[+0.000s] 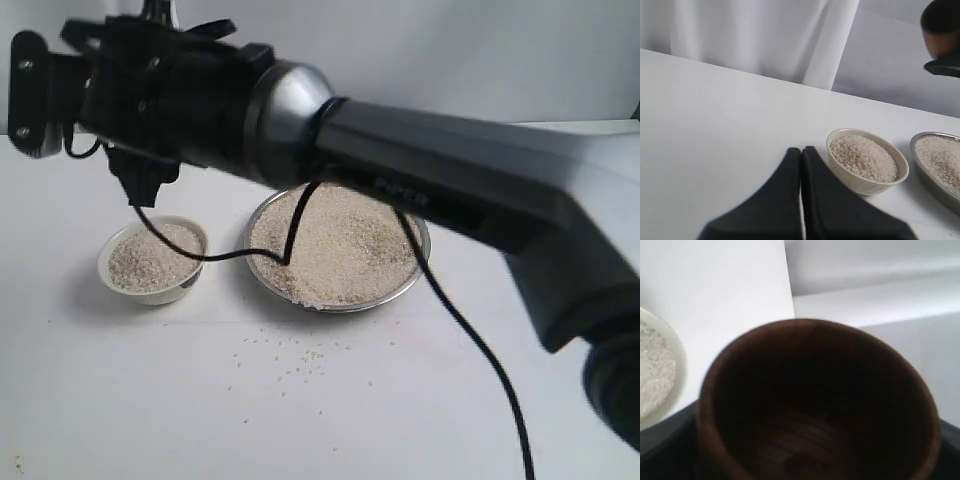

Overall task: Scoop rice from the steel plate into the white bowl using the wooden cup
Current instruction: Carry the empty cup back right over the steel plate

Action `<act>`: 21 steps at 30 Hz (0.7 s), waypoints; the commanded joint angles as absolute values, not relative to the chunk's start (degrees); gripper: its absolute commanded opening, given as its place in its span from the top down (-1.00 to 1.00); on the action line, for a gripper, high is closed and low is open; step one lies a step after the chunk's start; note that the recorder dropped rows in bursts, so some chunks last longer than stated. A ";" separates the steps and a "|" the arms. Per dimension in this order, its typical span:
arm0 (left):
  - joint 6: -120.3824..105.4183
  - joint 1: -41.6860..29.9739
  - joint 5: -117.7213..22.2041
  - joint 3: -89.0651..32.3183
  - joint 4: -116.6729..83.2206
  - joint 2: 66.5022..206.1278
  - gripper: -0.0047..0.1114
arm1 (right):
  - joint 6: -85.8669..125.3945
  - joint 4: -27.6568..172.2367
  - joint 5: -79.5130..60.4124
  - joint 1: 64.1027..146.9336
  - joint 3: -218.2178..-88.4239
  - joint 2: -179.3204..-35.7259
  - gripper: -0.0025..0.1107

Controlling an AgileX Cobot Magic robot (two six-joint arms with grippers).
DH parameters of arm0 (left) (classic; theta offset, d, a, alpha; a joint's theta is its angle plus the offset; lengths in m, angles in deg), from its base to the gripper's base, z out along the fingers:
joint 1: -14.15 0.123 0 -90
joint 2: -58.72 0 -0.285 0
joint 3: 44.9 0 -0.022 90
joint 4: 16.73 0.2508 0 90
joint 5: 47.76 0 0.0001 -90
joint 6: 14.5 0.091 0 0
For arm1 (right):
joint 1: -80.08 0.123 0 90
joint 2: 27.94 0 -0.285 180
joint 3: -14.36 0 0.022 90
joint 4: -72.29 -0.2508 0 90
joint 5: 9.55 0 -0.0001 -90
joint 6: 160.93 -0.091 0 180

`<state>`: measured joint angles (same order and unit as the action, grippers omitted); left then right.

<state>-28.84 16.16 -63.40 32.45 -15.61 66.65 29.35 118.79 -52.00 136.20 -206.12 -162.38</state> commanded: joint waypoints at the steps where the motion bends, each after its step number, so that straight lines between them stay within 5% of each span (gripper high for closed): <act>1: -29.06 15.89 -63.05 32.32 -15.70 66.50 0.92 | 29.29 111.15 -62.14 132.91 -206.50 -158.61 0.96; 8: -29.06 15.89 -63.05 32.32 -15.70 66.50 0.92 | 34.20 105.96 -79.51 127.16 -206.50 -158.09 0.96; 21: -29.06 15.89 -63.05 32.32 -15.70 66.50 0.92 | 45.32 106.84 -79.51 122.82 -206.50 -160.62 0.96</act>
